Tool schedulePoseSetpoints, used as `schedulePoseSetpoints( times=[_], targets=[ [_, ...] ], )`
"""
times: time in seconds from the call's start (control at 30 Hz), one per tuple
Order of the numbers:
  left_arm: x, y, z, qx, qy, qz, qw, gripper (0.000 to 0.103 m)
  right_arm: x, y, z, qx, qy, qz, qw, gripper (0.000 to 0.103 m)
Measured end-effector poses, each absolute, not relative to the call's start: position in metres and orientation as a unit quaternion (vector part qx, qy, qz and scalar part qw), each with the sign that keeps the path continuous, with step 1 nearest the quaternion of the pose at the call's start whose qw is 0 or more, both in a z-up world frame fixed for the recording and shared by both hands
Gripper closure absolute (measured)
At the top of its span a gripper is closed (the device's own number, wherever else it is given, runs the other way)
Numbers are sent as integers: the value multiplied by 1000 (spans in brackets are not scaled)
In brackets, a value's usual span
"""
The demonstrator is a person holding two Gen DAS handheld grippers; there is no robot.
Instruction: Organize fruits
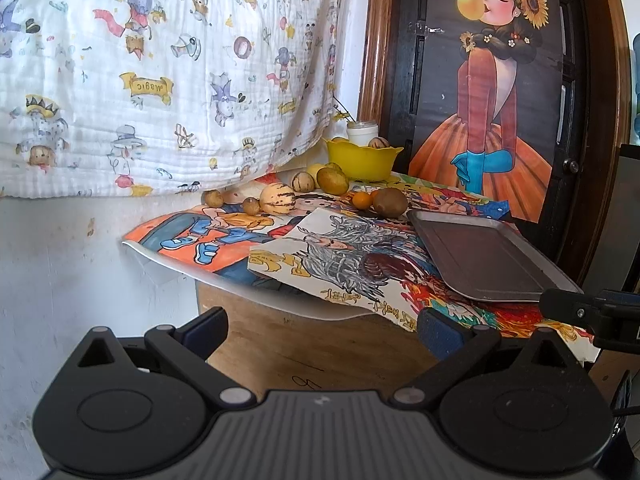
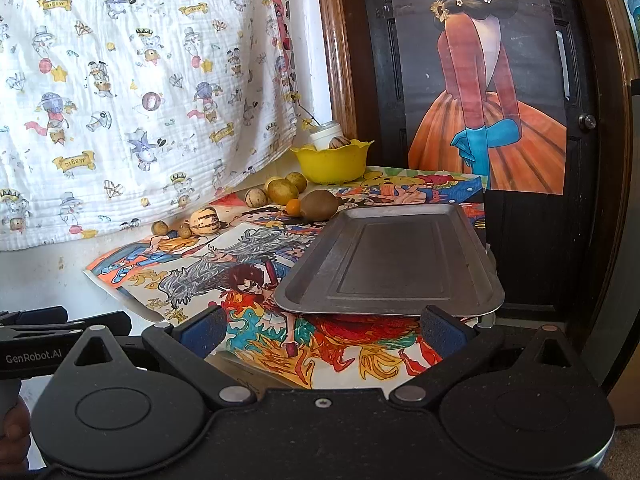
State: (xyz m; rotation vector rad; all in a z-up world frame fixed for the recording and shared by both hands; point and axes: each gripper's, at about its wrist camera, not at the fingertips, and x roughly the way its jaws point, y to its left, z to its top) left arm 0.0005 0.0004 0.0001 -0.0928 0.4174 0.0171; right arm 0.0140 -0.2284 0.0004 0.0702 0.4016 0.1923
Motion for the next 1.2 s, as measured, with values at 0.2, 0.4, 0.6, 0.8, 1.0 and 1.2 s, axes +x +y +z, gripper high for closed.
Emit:
schedulePoseSetpoints(
  times=[0.2, 0.4, 0.6, 0.8, 1.0, 1.2],
  targets=[
    [1, 0, 0, -46, 208, 8, 977, 0, 14, -228, 0, 35, 199, 95, 975, 0],
    [1, 1, 0, -46, 209, 8, 977, 0, 14, -228, 0, 35, 200, 95, 975, 0],
    [1, 1, 0, -47, 209, 8, 977, 0, 15, -228, 0, 35, 200, 96, 974, 0],
    [1, 1, 0, -47, 210, 8, 977, 0, 15, -228, 0, 35, 201, 96, 974, 0],
    [1, 1, 0, -47, 210, 8, 976, 0, 16, -227, 0, 35, 202, 96, 974, 0],
    [1, 1, -6, -48, 211, 9, 976, 0, 17, -228, 0, 35, 202, 95, 974, 0]
  ],
)
